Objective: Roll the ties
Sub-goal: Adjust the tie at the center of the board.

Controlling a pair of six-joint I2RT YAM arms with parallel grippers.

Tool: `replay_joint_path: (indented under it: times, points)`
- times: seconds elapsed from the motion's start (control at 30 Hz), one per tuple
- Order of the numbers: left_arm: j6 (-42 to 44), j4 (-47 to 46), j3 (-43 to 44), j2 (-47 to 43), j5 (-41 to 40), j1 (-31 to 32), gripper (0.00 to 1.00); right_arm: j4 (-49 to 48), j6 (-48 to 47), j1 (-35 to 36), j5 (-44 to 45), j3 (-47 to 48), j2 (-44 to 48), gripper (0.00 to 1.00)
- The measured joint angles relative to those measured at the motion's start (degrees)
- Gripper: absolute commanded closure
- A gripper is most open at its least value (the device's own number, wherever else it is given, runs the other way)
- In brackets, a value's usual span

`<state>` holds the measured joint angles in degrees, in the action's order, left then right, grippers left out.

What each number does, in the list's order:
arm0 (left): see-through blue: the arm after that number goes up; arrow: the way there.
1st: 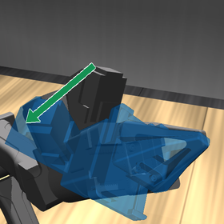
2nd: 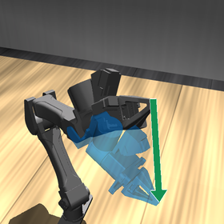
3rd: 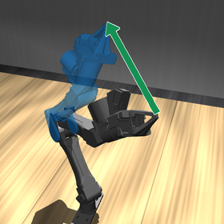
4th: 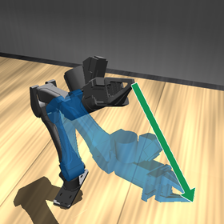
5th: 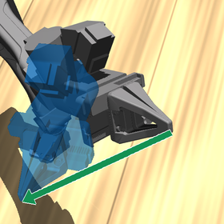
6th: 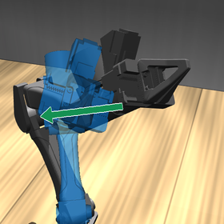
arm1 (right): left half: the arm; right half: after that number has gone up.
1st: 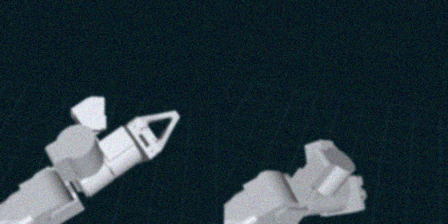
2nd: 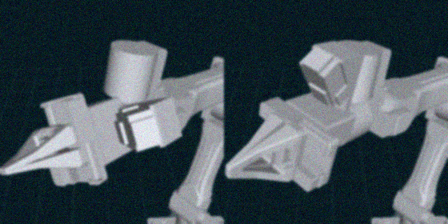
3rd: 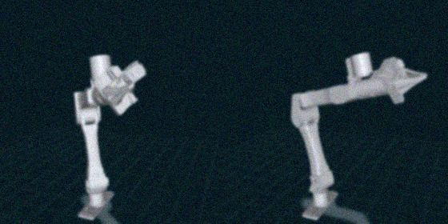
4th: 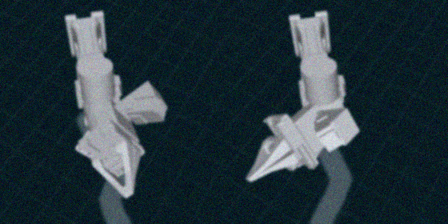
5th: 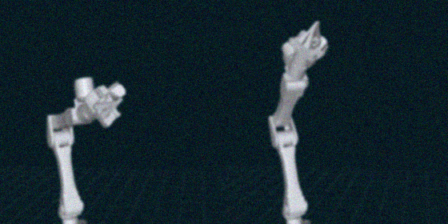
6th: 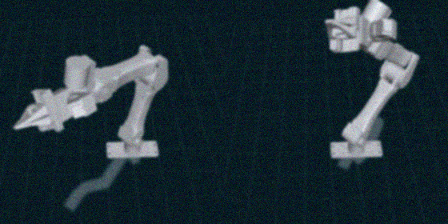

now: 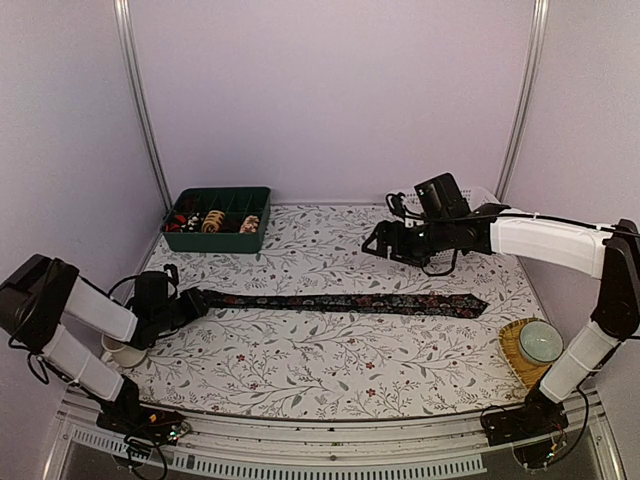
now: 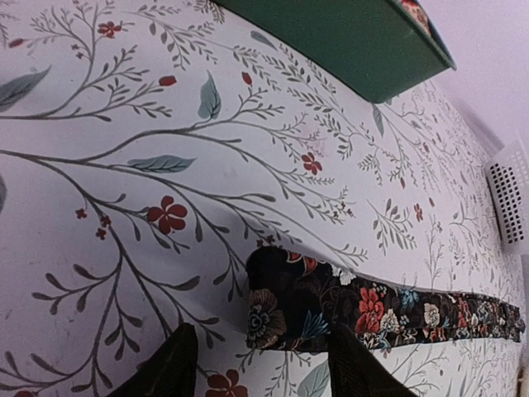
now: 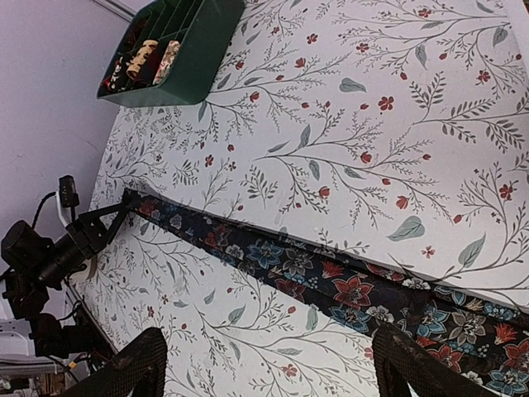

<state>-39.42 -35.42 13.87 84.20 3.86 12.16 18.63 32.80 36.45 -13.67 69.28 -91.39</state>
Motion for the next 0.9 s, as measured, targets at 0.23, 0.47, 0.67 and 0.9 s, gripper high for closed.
replay_joint_path:
  times: [0.23,0.47,0.67,0.9]
  points:
    - [-5.6,-11.2,-1.0,6.2,0.2,1.0,0.51,-1.3,0.3,0.4,-0.3,0.0,-0.1,0.14]
    - [-9.8,-20.2,-1.5,12.0,0.0,3.6,0.72,-1.9,0.4,0.7,-0.3,0.0,-0.1,0.14]
    - [-11.1,-22.3,-2.3,14.1,-1.4,5.3,0.99,-2.2,0.4,0.7,-0.4,0.0,-0.4,0.14]
    - [-6.7,-15.5,0.4,12.0,-5.4,7.4,1.00,-2.3,0.3,2.8,-1.5,4.2,-5.8,0.14]
